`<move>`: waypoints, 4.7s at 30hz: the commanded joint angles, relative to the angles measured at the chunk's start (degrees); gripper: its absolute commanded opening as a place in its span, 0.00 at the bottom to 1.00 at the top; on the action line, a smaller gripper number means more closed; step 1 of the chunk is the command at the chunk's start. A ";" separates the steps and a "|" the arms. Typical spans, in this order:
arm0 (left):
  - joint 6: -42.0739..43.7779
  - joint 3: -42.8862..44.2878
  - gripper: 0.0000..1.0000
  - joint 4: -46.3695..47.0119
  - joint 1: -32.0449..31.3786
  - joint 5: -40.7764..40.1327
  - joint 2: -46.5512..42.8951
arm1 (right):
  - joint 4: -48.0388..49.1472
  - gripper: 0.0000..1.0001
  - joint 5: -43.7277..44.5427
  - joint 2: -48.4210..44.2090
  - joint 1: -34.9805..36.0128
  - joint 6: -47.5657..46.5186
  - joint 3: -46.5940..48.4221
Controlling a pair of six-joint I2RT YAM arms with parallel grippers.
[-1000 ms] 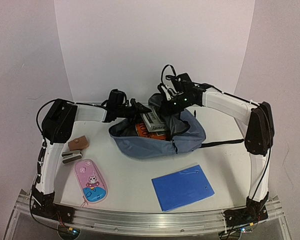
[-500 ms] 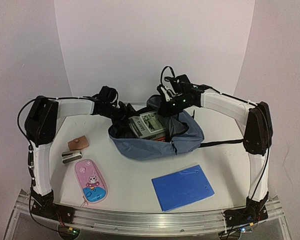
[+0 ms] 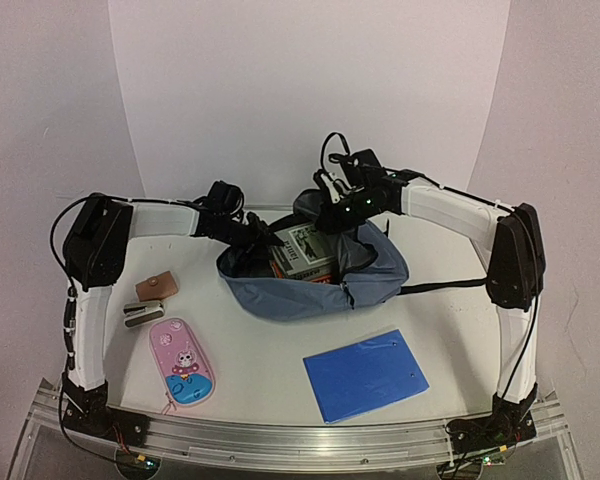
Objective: Pack the student bag
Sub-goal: Place the book in the student bag, then pick up the stationery from the center of the board, then place the stationery in the student bag.
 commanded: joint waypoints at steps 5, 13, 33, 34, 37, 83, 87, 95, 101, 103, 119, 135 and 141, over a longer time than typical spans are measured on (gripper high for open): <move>-3.58 17.71 0.41 9.73 -0.56 5.59 11.86 | 4.52 0.00 0.66 0.69 -3.42 -3.44 -0.55; 10.59 16.94 0.91 -13.47 2.04 -1.63 -1.14 | 4.48 0.00 2.32 4.03 -5.91 -7.96 -2.77; -7.59 -36.28 1.00 -49.43 1.18 -20.79 -57.69 | 4.24 0.98 -1.87 -2.41 -6.39 -2.24 -5.27; -8.65 -37.98 1.00 -50.50 1.11 -21.03 -58.89 | 4.14 0.98 -2.00 -2.85 -6.38 -2.17 -5.32; -11.10 -43.82 1.00 -50.98 1.07 -19.83 -62.09 | 3.89 0.98 -2.57 -3.96 -6.40 -2.19 -5.59; 8.18 -38.19 0.73 7.42 0.88 -11.50 -20.28 | 0.27 0.98 -17.96 -10.08 3.35 -8.38 -13.54; 9.73 -38.07 0.65 12.02 0.82 -7.84 -16.62 | 0.17 0.98 -18.27 -10.31 3.37 -8.79 -14.05; 7.53 -39.81 0.12 11.60 0.81 -8.49 -24.14 | 0.17 0.98 -17.67 -10.76 3.35 -8.96 -13.99; 8.38 -34.40 0.00 1.78 0.84 -8.75 -32.74 | 0.09 0.98 -14.76 -11.10 3.23 -8.70 -13.12; 8.05 -31.79 0.00 -0.07 0.84 -8.63 -34.98 | -0.06 0.98 -13.75 -11.11 2.80 -8.42 -12.06; 2.59 4.69 0.00 -9.80 -0.94 -11.35 -13.54 | -1.59 0.98 -9.46 -11.13 -7.53 -5.92 -8.63; 0.58 41.88 0.00 -37.75 -5.34 -22.32 15.95 | -1.43 0.98 -9.61 -11.34 -8.16 -6.28 -11.40; 1.53 45.73 0.01 -42.29 -7.64 -23.22 17.24 | -1.41 0.98 -10.18 -10.89 -8.15 -6.15 -11.30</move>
